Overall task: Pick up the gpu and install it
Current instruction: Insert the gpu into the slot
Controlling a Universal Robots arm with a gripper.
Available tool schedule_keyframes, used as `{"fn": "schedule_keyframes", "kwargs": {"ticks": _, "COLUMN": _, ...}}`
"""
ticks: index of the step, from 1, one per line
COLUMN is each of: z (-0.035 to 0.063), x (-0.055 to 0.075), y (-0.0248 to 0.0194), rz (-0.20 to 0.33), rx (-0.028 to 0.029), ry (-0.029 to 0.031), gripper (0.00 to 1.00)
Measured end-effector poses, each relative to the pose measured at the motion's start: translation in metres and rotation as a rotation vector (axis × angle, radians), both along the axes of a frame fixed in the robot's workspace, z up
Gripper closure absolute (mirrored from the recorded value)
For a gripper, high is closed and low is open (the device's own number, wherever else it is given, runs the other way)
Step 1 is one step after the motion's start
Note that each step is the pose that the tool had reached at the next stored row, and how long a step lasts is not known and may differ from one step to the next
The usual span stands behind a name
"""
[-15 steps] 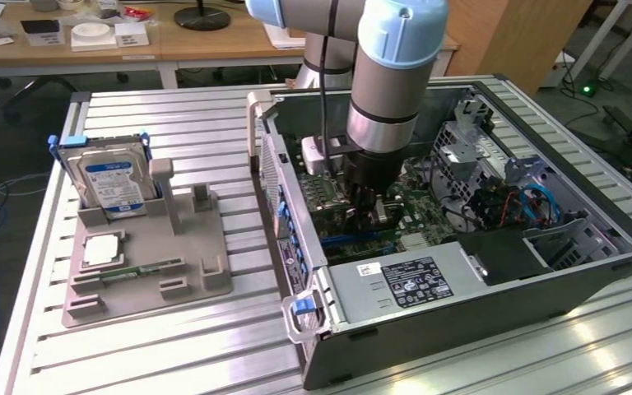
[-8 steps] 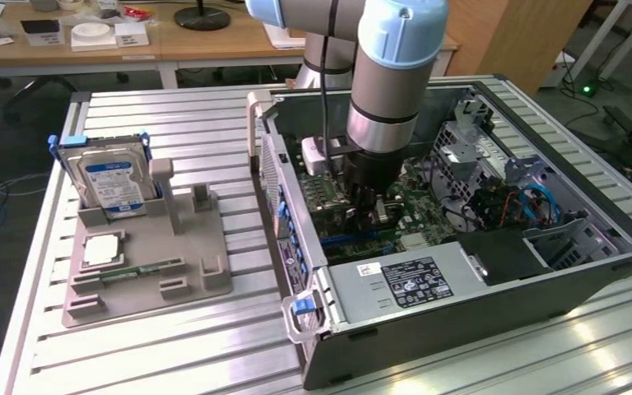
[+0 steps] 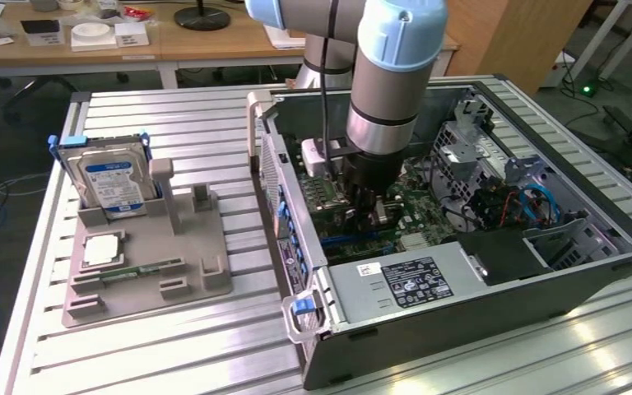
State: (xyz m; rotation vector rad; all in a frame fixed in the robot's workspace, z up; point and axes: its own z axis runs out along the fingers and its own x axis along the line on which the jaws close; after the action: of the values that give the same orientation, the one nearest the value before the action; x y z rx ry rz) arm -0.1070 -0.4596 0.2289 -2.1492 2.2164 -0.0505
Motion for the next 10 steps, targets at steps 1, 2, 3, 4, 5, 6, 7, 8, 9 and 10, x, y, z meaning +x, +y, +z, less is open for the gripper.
{"fn": "schedule_keyframes", "kwargs": {"ticks": 1, "z": -0.0003, "x": 0.0, "y": 0.0, "rz": 0.0, "rx": 0.0002, "ry": 0.0001, "gripper": 0.72}}
{"fn": "schedule_keyframes", "kwargs": {"ticks": 2, "z": -0.0006, "x": 0.0, "y": 0.0, "rz": 0.0, "rx": 0.0002, "ry": 0.0, "gripper": 0.72}}
{"fn": "schedule_keyframes", "kwargs": {"ticks": 3, "z": -0.0009, "x": 0.0, "y": 0.0, "rz": 0.0, "rx": 0.0005, "ry": 0.0001, "gripper": 0.72}}
{"fn": "schedule_keyframes", "kwargs": {"ticks": 4, "z": -0.0012, "x": 0.0, "y": 0.0, "rz": 0.0, "rx": 0.0008, "ry": 0.0, "gripper": 0.72}}
{"fn": "schedule_keyframes", "kwargs": {"ticks": 5, "z": -0.0014, "x": 0.0, "y": 0.0, "rz": 0.0, "rx": 0.0009, "ry": 0.0, "gripper": 0.72}}
{"fn": "schedule_keyframes", "kwargs": {"ticks": 6, "z": -0.0016, "x": 0.0, "y": 0.0001, "rz": 0.0, "rx": 0.001, "ry": 0.0001, "gripper": 0.72}}
{"fn": "schedule_keyframes", "kwargs": {"ticks": 7, "z": -0.0018, "x": 0.0, "y": 0.0, "rz": 0.0, "rx": 0.0011, "ry": 0.0001, "gripper": 0.72}}
{"fn": "schedule_keyframes", "kwargs": {"ticks": 8, "z": -0.002, "x": 0.0, "y": 0.0001, "rz": 0.001, "rx": 0.0012, "ry": 0.0001, "gripper": 0.72}}
{"fn": "schedule_keyframes", "kwargs": {"ticks": 9, "z": -0.002, "x": 0.0, "y": 0.0001, "rz": 0.001, "rx": 0.0011, "ry": 0.0001, "gripper": 0.72}}
{"fn": "schedule_keyframes", "kwargs": {"ticks": 10, "z": -0.0022, "x": 0.0001, "y": 0.0002, "rz": 0.001, "rx": 0.0013, "ry": 0.0, "gripper": 0.72}}
